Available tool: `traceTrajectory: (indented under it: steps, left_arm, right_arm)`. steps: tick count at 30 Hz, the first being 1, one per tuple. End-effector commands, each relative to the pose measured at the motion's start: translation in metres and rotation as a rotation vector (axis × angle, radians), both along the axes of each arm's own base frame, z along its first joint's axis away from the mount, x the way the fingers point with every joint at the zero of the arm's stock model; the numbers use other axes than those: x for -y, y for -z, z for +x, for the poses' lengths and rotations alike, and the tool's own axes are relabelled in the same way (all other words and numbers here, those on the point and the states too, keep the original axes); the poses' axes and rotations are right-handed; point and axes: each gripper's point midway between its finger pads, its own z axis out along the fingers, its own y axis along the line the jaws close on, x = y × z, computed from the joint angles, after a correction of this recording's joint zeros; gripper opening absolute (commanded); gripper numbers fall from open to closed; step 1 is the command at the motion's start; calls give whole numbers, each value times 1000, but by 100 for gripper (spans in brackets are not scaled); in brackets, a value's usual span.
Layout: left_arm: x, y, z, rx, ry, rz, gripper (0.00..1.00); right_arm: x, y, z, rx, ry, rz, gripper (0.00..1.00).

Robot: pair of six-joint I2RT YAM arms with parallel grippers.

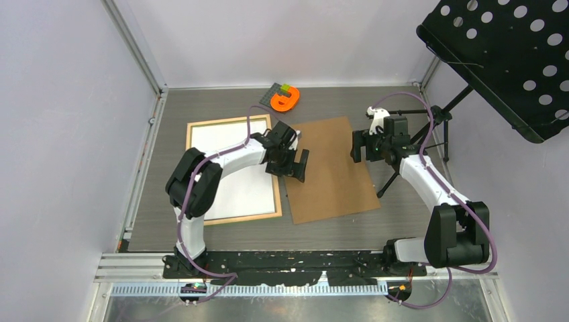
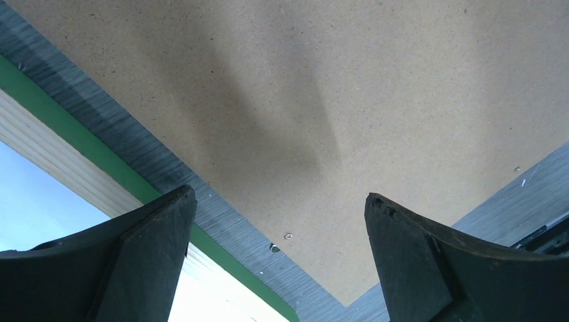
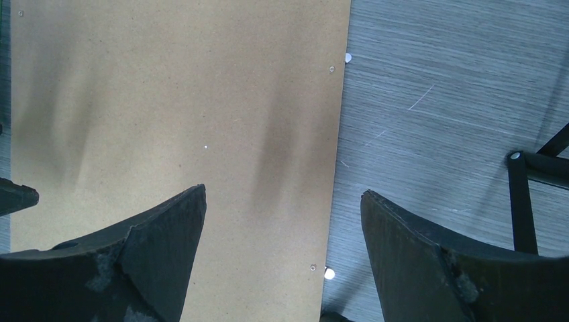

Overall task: Put the photo into the frame
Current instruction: Move the photo frame to the center of the board, then turn over the photo frame item at the center of the board.

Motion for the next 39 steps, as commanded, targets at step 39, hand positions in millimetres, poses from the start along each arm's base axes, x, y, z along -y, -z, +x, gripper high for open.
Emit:
traceTrajectory:
  steps: [39]
  left_arm:
    - [3,3,7,-72,-68,-139,99]
  right_arm:
    - [1,40,25,-175,50,40,91]
